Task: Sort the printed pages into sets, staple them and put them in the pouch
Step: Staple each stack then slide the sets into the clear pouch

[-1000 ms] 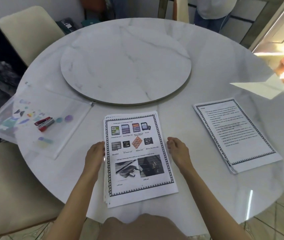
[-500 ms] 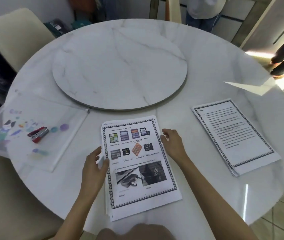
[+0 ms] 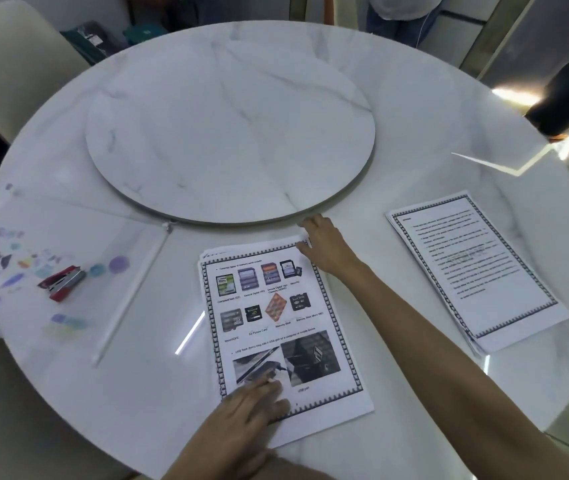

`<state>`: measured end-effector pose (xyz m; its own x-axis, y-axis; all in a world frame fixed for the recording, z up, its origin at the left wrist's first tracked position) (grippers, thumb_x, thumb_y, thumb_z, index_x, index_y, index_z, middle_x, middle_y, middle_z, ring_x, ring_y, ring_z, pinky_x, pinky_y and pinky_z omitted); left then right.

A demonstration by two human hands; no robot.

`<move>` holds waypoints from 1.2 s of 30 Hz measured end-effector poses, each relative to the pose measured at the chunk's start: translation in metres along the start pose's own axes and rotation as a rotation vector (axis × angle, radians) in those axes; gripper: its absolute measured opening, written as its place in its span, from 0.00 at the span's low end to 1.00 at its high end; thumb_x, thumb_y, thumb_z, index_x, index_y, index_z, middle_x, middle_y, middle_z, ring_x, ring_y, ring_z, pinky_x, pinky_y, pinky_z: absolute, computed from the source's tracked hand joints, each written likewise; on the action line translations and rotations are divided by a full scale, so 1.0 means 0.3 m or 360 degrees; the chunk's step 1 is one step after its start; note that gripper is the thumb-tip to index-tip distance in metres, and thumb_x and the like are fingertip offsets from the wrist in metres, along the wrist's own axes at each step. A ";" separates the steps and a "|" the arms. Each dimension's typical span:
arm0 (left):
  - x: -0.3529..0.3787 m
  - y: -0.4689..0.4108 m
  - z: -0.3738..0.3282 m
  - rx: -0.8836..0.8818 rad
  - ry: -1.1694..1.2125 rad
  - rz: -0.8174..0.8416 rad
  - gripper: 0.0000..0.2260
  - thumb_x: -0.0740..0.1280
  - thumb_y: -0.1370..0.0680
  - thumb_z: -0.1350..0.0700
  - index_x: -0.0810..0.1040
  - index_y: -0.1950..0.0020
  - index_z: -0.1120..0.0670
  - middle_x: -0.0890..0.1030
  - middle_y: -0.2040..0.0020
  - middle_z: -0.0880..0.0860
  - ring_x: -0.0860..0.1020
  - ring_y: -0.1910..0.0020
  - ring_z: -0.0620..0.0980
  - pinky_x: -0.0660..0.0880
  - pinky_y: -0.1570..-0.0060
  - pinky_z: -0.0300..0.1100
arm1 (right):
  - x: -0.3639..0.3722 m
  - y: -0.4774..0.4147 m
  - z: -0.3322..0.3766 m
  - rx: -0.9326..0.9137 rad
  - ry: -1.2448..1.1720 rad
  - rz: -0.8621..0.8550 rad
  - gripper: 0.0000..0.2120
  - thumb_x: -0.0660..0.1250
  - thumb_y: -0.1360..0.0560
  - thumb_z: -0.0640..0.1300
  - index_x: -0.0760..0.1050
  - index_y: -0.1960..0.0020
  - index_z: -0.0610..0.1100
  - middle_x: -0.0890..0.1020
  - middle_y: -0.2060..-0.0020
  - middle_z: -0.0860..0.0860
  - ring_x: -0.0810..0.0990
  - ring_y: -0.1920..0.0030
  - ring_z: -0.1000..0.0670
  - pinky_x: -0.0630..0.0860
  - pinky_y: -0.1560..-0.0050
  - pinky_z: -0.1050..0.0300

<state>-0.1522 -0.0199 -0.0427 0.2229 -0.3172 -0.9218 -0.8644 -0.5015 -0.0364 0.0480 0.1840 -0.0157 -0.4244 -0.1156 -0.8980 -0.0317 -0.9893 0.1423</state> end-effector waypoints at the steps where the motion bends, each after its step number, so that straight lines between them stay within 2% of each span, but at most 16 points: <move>1: 0.006 0.003 0.007 0.0004 -0.0008 0.0018 0.24 0.60 0.30 0.38 0.70 0.37 0.46 0.76 0.37 0.48 0.67 0.34 0.46 0.78 0.46 0.41 | 0.004 -0.007 -0.001 -0.0010 0.0033 0.0026 0.22 0.61 0.22 0.43 0.64 0.31 0.38 0.68 0.34 0.41 0.66 0.34 0.43 0.64 0.37 0.52; 4: 0.011 0.004 0.016 0.0038 -0.0013 0.0023 0.28 0.64 0.34 0.36 0.69 0.37 0.46 0.70 0.35 0.48 0.66 0.33 0.46 0.77 0.44 0.41 | 0.032 -0.019 -0.007 -0.0033 0.0114 0.0128 0.19 0.60 0.22 0.43 0.67 0.33 0.38 0.69 0.37 0.42 0.66 0.35 0.43 0.65 0.38 0.52; 6: -0.002 -0.003 0.010 0.0070 -0.0022 -0.0009 0.29 0.66 0.35 0.36 0.69 0.37 0.46 0.70 0.35 0.47 0.67 0.33 0.46 0.76 0.43 0.42 | 0.057 -0.020 -0.012 -0.0035 0.0147 0.0198 0.18 0.60 0.23 0.42 0.69 0.35 0.38 0.69 0.38 0.42 0.67 0.37 0.43 0.66 0.39 0.52; 11: -0.009 -0.008 -0.013 0.0128 -0.0085 -0.0026 0.32 0.74 0.39 0.38 0.71 0.39 0.46 0.78 0.40 0.46 0.69 0.36 0.45 0.76 0.44 0.41 | 0.067 -0.022 -0.007 -0.0063 0.0213 0.0163 0.21 0.60 0.24 0.40 0.65 0.32 0.37 0.68 0.37 0.42 0.67 0.38 0.42 0.68 0.40 0.50; 14: -0.002 0.000 -0.014 0.0138 -0.0081 -0.0035 0.30 0.73 0.37 0.40 0.71 0.38 0.47 0.79 0.40 0.46 0.69 0.36 0.46 0.76 0.44 0.41 | 0.076 -0.025 -0.006 -0.0097 0.0255 0.0189 0.24 0.61 0.24 0.41 0.63 0.30 0.38 0.67 0.36 0.42 0.67 0.37 0.43 0.68 0.40 0.50; 18: 0.000 0.004 -0.010 0.0109 -0.0048 -0.0002 0.28 0.71 0.36 0.41 0.71 0.38 0.47 0.79 0.40 0.45 0.73 0.37 0.44 0.76 0.44 0.41 | 0.074 -0.025 -0.012 -0.0085 0.0236 0.0173 0.20 0.61 0.24 0.41 0.67 0.34 0.38 0.69 0.39 0.42 0.67 0.40 0.43 0.68 0.41 0.51; 22: 0.004 0.002 -0.015 0.0087 -0.0008 -0.0052 0.21 0.65 0.31 0.45 0.71 0.39 0.47 0.79 0.41 0.46 0.70 0.37 0.45 0.75 0.43 0.40 | 0.053 -0.025 -0.027 -0.0030 0.0200 0.0120 0.17 0.59 0.24 0.39 0.69 0.37 0.37 0.70 0.41 0.42 0.67 0.40 0.43 0.67 0.42 0.51; 26: 0.020 0.021 -0.004 -0.0004 0.0029 -0.0038 0.21 0.63 0.30 0.44 0.71 0.38 0.46 0.76 0.38 0.46 0.68 0.35 0.45 0.71 0.39 0.39 | 0.035 -0.007 -0.041 0.0014 0.0166 0.0054 0.18 0.59 0.24 0.40 0.68 0.35 0.39 0.70 0.40 0.42 0.67 0.39 0.43 0.66 0.41 0.51; 29: -0.020 0.039 0.035 -0.0142 0.0069 -0.0143 0.21 0.63 0.28 0.41 0.70 0.37 0.44 0.72 0.35 0.45 0.67 0.34 0.43 0.66 0.38 0.37 | 0.023 0.031 -0.042 0.0013 0.0108 -0.0051 0.19 0.59 0.23 0.40 0.67 0.33 0.39 0.69 0.38 0.43 0.67 0.38 0.43 0.64 0.39 0.50; 31: -0.081 0.047 0.110 -0.0319 0.0039 -0.0275 0.18 0.59 0.25 0.42 0.70 0.37 0.45 0.74 0.37 0.46 0.68 0.35 0.43 0.69 0.40 0.39 | 0.026 0.062 -0.041 0.0003 0.0078 -0.0096 0.18 0.60 0.23 0.40 0.68 0.33 0.39 0.70 0.38 0.42 0.67 0.37 0.43 0.64 0.39 0.50; 33: -0.153 0.062 0.225 -0.0540 -0.0002 -0.0406 0.18 0.58 0.25 0.45 0.70 0.38 0.48 0.77 0.39 0.52 0.70 0.38 0.47 0.76 0.44 0.45 | 0.038 0.095 -0.038 -0.0001 0.0060 -0.0116 0.18 0.60 0.23 0.40 0.69 0.34 0.39 0.70 0.38 0.42 0.67 0.37 0.43 0.64 0.40 0.51; 36: -0.272 0.113 0.440 -0.0943 0.0022 -0.0612 0.17 0.64 0.25 0.53 0.73 0.37 0.55 0.76 0.39 0.59 0.74 0.40 0.58 0.74 0.43 0.55 | 0.055 0.141 -0.034 0.0011 0.0032 -0.0120 0.17 0.61 0.23 0.41 0.70 0.35 0.39 0.71 0.38 0.42 0.67 0.37 0.43 0.64 0.39 0.50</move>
<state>-0.2591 0.0952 -0.0196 0.4725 -0.0376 -0.8805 -0.3333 -0.9325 -0.1390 0.0489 0.1393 -0.0288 -0.4025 -0.0427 -0.9144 -0.0693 -0.9946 0.0770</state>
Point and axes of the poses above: each hand's wrist, its own y-axis away from the middle knuckle, its own x-axis out of the palm, z = x × y, the point moved 8 cm from there along -y, towards the middle knuckle
